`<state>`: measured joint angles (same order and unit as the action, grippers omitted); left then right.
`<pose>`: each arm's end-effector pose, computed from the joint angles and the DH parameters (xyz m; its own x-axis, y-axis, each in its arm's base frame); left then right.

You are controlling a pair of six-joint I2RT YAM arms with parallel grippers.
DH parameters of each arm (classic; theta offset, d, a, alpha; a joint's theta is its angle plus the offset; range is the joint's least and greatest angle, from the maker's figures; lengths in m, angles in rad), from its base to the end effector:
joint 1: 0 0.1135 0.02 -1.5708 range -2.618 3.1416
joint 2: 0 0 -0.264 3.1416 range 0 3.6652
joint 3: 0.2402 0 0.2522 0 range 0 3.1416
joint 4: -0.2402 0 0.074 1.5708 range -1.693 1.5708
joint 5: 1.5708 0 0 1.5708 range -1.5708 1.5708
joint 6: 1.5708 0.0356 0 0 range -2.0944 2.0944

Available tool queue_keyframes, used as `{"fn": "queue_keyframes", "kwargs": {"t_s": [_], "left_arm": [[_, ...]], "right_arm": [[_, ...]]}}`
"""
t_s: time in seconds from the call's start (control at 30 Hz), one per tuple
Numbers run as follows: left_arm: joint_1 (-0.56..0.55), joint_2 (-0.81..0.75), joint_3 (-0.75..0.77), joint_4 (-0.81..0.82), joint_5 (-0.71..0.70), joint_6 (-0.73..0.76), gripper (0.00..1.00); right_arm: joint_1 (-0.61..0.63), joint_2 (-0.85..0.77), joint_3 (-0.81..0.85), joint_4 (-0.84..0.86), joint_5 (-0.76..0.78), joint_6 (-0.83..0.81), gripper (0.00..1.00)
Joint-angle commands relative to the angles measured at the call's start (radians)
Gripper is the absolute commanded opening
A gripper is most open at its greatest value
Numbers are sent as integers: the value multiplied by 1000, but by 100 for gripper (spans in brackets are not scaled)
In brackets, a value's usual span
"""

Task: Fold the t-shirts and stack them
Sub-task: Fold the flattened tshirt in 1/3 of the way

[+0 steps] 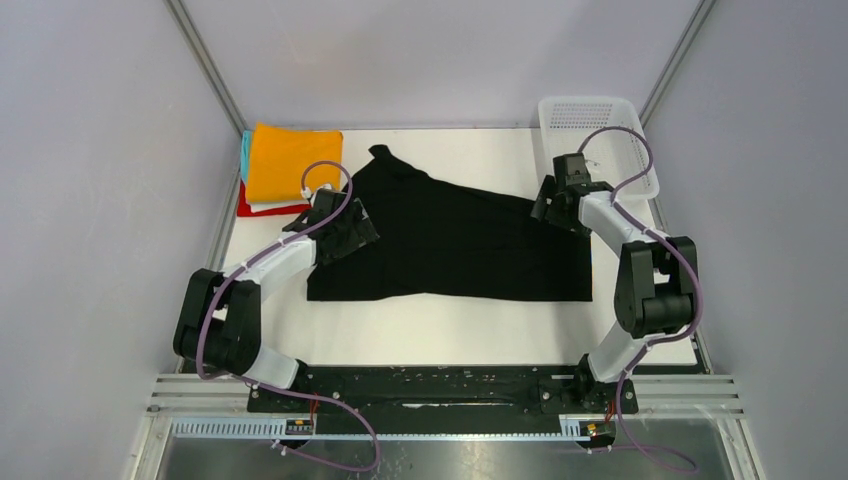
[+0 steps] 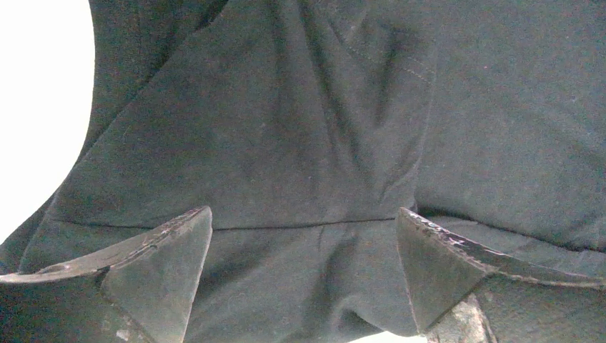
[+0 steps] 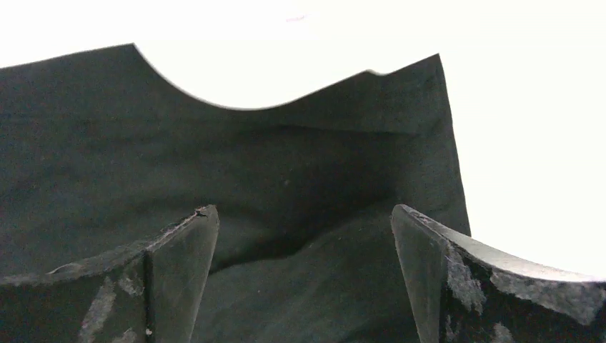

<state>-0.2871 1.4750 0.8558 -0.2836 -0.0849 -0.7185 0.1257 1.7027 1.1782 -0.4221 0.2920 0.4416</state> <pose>0.2856 -0.0812 0.1970 -0.7194 -0.4715 -0.5101 -0.3211 0.8769 -0.3576 0.3584 0.0350 0.2168 -0.7078 0.3231 -0.6282 0.3864 0.9215 0.0386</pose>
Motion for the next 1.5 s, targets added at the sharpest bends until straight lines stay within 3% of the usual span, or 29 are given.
{"fn": "queue_keyframes", "kwargs": {"t_s": [0.0, 0.33, 0.73, 1.47], "left_arm": [[1, 14, 22, 56, 28, -9, 99], [-1, 94, 32, 154, 80, -37, 99], [-1, 154, -33, 150, 158, -60, 99], [-70, -241, -346, -131, 132, -125, 99]], "right_arm": [[30, -94, -60, 39, -65, -45, 99], [205, -160, -238, 151, -242, 2, 99], [220, -4, -245, 158, -335, 41, 99], [298, -301, -566, -33, -406, 71, 99]]}}
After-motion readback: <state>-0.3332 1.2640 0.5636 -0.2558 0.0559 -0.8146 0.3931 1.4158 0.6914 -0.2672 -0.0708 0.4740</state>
